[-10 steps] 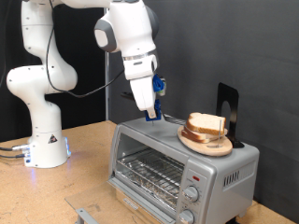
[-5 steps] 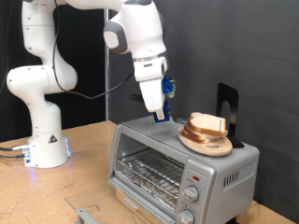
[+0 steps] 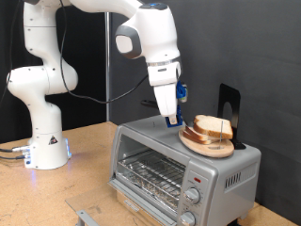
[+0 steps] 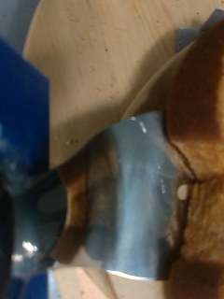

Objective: Make a piece of toast with the oven

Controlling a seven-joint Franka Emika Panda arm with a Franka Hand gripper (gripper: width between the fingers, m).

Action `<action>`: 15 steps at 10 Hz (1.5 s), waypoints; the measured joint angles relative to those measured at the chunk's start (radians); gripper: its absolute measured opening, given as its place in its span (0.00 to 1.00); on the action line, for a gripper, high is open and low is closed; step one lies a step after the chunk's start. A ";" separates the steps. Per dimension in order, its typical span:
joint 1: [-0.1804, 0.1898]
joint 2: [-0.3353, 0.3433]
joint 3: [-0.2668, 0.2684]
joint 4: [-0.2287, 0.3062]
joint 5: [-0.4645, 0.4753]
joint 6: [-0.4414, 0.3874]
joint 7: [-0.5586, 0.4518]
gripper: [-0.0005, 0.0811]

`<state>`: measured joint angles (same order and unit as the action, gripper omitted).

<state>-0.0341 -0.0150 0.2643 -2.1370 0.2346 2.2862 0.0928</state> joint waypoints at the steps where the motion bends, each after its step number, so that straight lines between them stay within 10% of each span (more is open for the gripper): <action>1: 0.000 0.001 0.004 -0.002 0.000 0.014 0.000 0.50; 7: -0.003 -0.054 0.004 -0.122 0.040 0.263 0.003 0.50; 15: -0.003 -0.178 -0.028 -0.179 0.221 0.200 -0.117 0.50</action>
<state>-0.0366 -0.1926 0.2364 -2.3165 0.4559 2.4858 -0.0244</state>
